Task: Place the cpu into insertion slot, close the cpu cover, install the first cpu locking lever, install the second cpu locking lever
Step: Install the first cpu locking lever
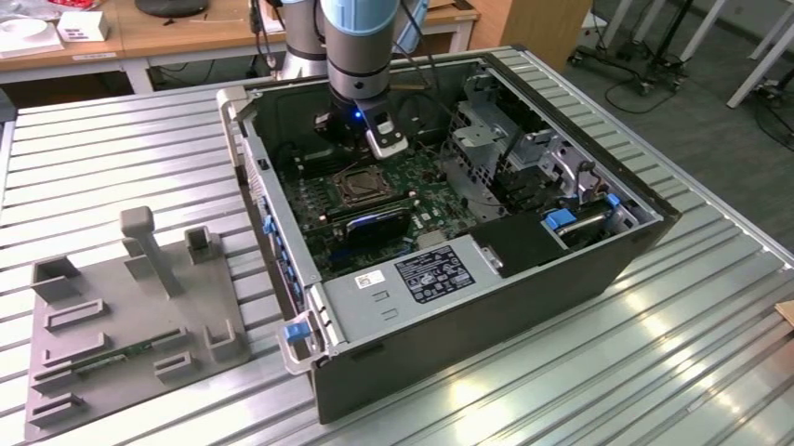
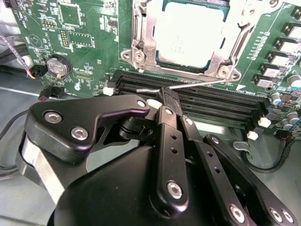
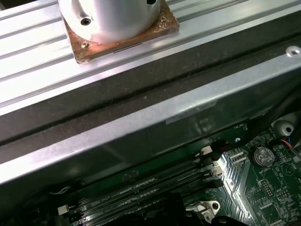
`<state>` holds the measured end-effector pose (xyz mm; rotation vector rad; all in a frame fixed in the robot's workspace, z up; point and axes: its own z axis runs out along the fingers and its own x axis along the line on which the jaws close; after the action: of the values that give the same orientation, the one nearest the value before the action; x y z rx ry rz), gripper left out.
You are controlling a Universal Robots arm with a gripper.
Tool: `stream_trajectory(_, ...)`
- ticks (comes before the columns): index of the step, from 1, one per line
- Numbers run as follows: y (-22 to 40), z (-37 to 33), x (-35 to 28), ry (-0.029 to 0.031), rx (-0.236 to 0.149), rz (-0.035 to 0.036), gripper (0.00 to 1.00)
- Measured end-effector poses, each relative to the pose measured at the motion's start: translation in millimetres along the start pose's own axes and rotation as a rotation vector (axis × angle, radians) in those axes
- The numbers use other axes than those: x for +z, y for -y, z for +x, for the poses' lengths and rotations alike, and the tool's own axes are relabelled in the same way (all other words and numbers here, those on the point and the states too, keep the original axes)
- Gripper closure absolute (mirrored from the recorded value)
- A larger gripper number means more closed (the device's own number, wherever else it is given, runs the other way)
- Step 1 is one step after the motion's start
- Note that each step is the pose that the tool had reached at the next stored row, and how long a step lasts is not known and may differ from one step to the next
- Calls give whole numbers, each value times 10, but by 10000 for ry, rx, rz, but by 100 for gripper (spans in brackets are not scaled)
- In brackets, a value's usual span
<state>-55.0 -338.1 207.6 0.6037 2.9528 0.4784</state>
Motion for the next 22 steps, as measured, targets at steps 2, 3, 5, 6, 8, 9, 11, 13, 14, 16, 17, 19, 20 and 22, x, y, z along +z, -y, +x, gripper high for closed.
stream_trajectory(2, 4, 0, 12, 1, -1, 1, 90)
stream_trajectory(3, 7, 0, 19, 2, -1, 0, 90)
stream_trajectory(5, 11, 1, 31, 4, -1, -1, 90)
stream_trajectory(6, 12, 1, 36, 5, -1, -1, 90)
stream_trajectory(8, 14, 1, 44, 5, -2, -1, 90)
stream_trajectory(9, 15, 2, 47, 5, -2, 1, 90)
stream_trajectory(11, 15, 2, 50, 9, -3, 9, 90)
stream_trajectory(13, 13, 4, 54, 16, -4, 24, 90)
stream_trajectory(14, 11, 5, 55, 22, -7, 40, 90)
stream_trajectory(16, 4, 8, 59, 32, -12, 66, 90)
stream_trajectory(17, 0, 10, 61, 36, -14, 77, 90)
stream_trajectory(19, -8, 14, 65, 42, -15, 87, 90)
stream_trajectory(20, -12, 16, 66, 43, -15, 90, 90)
stream_trajectory(22, -16, 17, 68, 43, -17, 92, 90)
